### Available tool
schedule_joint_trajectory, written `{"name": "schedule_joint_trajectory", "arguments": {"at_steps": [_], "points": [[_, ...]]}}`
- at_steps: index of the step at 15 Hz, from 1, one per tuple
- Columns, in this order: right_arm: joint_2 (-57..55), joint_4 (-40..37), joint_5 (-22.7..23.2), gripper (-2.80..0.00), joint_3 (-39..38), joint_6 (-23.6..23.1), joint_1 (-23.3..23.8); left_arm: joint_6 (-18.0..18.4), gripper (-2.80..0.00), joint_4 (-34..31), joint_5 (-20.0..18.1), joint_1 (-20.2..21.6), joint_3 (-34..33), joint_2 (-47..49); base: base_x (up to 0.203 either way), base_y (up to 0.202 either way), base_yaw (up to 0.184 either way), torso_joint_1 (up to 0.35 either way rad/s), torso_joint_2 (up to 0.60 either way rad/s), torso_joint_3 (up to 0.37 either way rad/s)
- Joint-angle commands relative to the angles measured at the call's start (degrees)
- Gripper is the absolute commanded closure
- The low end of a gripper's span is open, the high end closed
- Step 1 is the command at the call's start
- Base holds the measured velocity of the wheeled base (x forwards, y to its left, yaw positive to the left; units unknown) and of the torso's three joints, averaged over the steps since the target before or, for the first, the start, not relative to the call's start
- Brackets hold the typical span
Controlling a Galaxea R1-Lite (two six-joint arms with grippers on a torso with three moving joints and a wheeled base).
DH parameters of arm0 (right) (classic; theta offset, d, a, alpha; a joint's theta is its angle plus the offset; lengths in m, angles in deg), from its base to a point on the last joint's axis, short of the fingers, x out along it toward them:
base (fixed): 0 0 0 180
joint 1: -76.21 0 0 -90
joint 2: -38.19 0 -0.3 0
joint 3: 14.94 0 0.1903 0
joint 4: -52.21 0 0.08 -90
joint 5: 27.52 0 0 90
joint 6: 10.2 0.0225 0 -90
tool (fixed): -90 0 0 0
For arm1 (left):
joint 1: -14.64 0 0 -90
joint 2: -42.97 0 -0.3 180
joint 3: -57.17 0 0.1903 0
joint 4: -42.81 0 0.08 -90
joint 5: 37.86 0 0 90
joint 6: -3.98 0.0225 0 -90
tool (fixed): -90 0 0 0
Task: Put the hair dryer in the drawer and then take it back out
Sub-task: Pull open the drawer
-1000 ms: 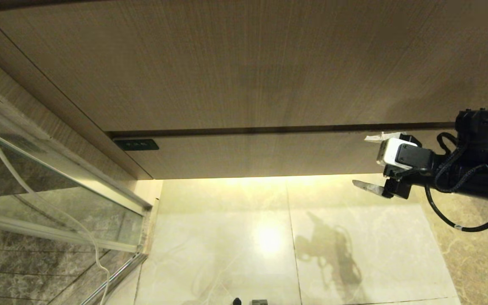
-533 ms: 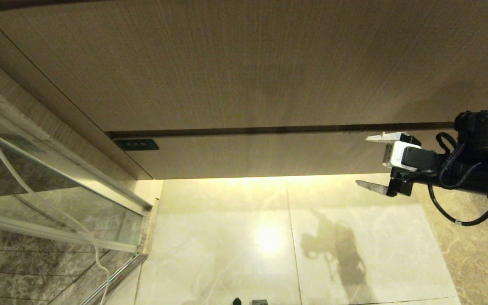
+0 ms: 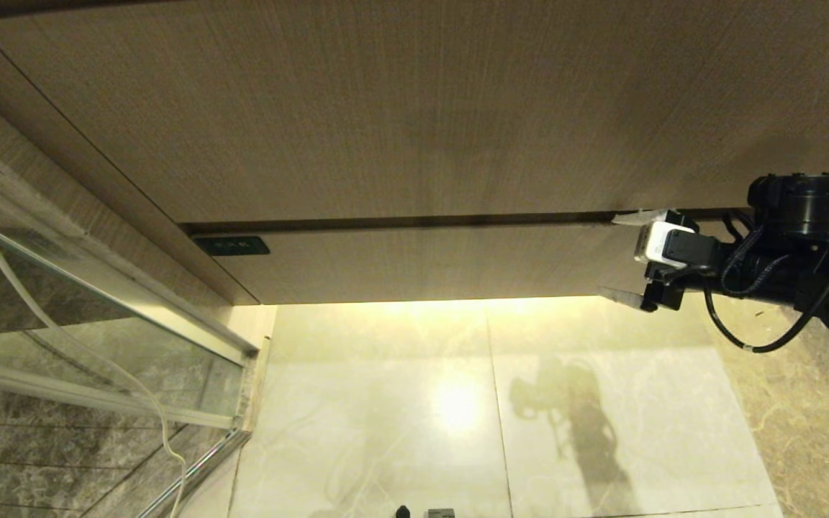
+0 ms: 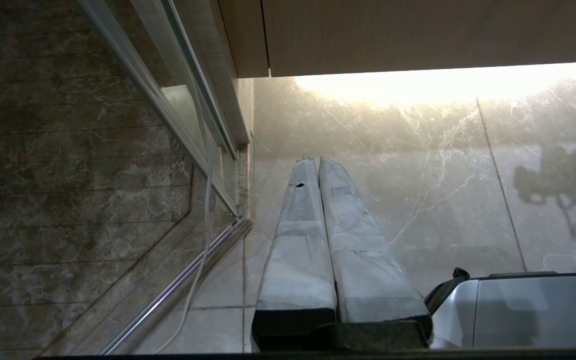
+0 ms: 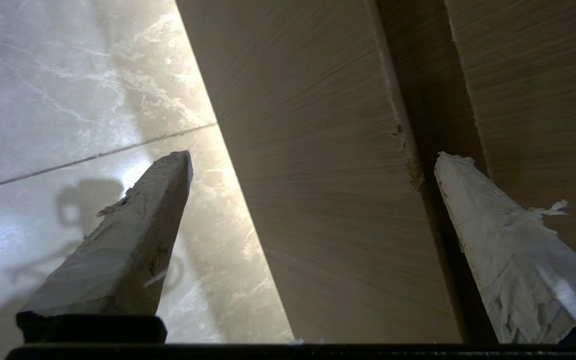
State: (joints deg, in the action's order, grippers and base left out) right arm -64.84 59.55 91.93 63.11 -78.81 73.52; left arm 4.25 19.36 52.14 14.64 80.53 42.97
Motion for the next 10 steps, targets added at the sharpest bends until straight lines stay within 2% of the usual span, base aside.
{"name": "schedule_joint_trajectory", "arguments": {"at_steps": [1,10], "points": [[-1.6,0.2,0.2,-2.80,1.2,-0.3,0.1,0.0,0.00,0.0,0.0,0.0,0.0,0.0,0.000,0.000,0.000,0.000,0.00,0.000],[-5.6,2.0,0.4,-2.80,5.2,-0.3,1.0,0.0,0.00,0.0,0.0,0.0,-0.1,0.0,0.000,0.000,0.000,0.000,0.00,0.000]]}}
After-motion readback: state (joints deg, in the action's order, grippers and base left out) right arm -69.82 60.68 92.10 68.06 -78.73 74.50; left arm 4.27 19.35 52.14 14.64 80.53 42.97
